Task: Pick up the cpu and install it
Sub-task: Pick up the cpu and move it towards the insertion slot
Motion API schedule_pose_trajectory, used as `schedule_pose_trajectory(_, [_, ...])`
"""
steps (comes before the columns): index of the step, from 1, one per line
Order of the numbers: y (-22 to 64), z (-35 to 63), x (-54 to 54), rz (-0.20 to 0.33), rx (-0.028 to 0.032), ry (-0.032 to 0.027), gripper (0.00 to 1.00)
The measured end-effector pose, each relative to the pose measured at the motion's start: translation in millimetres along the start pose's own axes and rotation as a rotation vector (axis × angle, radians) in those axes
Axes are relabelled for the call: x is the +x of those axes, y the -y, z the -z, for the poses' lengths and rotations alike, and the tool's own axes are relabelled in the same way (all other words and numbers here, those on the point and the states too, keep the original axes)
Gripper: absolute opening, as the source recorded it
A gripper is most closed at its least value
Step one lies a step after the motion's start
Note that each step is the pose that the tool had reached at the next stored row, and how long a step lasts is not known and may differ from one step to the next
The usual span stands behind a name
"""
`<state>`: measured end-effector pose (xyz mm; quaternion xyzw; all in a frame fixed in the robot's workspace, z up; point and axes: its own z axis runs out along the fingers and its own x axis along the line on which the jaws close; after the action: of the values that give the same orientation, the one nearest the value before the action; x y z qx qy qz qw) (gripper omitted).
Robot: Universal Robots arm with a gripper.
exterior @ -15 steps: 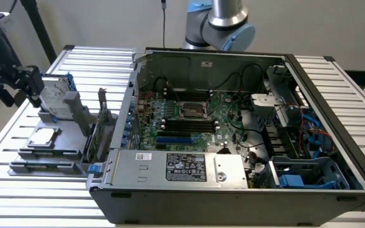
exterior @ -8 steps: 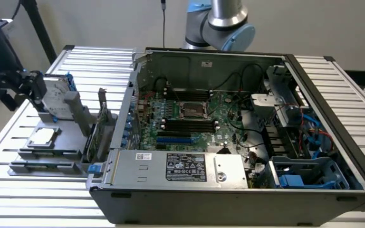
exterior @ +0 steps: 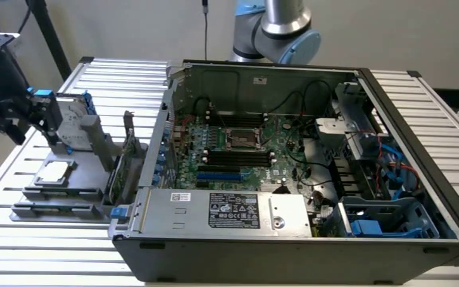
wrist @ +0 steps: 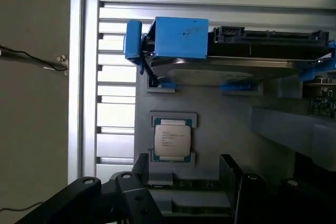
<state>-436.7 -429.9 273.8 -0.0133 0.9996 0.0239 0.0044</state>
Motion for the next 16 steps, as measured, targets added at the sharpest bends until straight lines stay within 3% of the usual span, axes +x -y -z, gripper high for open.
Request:
schedule_pose_trajectory(8, [0.0, -12.6, 0.0, 0.005, -0.0003, -0.0086, 0.65])
schedule_pose_trajectory(14, [-0.4, -20.6, 0.2, 0.004, -0.0009, -0.0280, 0.65])
schedule_pose_trajectory(16, [-0.2, -24.2, 0.2, 0.004, -0.0009, -0.0306, 0.65])
